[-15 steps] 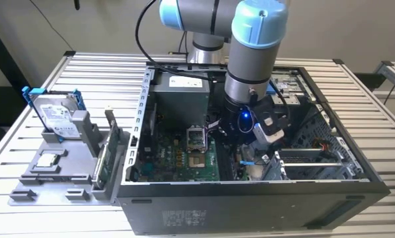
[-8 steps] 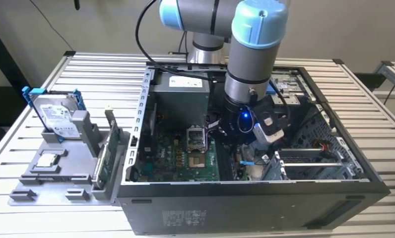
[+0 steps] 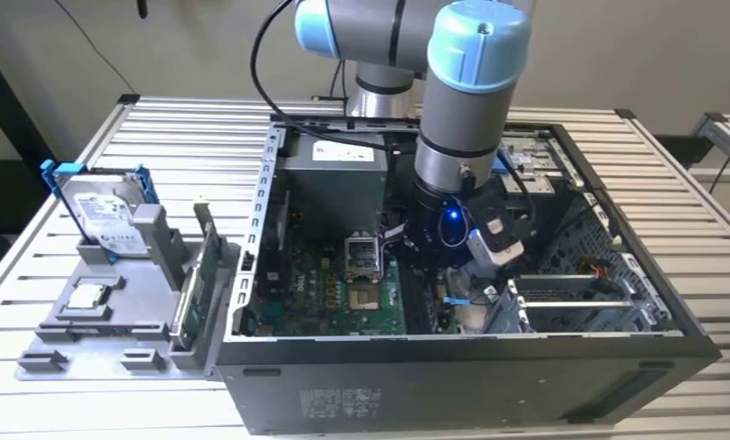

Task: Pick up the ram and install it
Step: 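Insert the ram into the slot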

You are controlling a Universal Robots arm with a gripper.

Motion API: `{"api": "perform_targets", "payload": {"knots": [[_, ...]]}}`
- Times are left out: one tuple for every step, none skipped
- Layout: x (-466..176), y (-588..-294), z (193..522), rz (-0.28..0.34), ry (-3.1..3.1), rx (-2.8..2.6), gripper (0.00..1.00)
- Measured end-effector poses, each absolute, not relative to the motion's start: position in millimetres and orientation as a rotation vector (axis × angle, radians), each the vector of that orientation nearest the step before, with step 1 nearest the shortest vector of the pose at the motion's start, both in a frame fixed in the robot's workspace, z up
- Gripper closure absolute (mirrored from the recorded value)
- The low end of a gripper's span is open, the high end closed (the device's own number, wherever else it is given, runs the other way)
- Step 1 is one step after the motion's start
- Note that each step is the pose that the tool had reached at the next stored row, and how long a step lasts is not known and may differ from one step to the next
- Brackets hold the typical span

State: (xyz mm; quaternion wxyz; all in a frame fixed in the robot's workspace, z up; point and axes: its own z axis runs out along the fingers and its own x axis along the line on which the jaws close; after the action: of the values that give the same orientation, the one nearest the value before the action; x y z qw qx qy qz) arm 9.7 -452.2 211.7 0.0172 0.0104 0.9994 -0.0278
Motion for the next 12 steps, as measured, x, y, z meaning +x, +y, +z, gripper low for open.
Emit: {"api": "perform_targets", "payload": {"knots": [[9.7, -452.2, 211.7, -0.086, 3.106, 0.032, 0.86], [9.7, -452.2, 211.6, -0.087, 3.106, 0.032, 0.86], [9.7, -452.2, 211.6, -0.086, 3.106, 0.032, 0.86], [9.7, -452.2, 211.5, -0.086, 3.106, 0.032, 0.86], [9.7, -452.2, 211.5, -0.086, 3.106, 0.032, 0.86], [9.7, -452.2, 211.5, -0.086, 3.106, 0.032, 0.86], [9.7, -452.2, 211.4, -0.086, 3.106, 0.032, 0.86], [9.7, -452.2, 211.4, -0.086, 3.106, 0.032, 0.86], [9.7, -452.1, 211.2, -0.085, 3.106, 0.032, 0.84], [9.7, -452.1, 211.2, -0.086, 3.106, 0.032, 0.84], [9.7, -452.2, 211.2, -0.086, 3.106, 0.032, 0.84], [9.7, -452.2, 211.2, -0.086, 3.106, 0.032, 0.78]]}}
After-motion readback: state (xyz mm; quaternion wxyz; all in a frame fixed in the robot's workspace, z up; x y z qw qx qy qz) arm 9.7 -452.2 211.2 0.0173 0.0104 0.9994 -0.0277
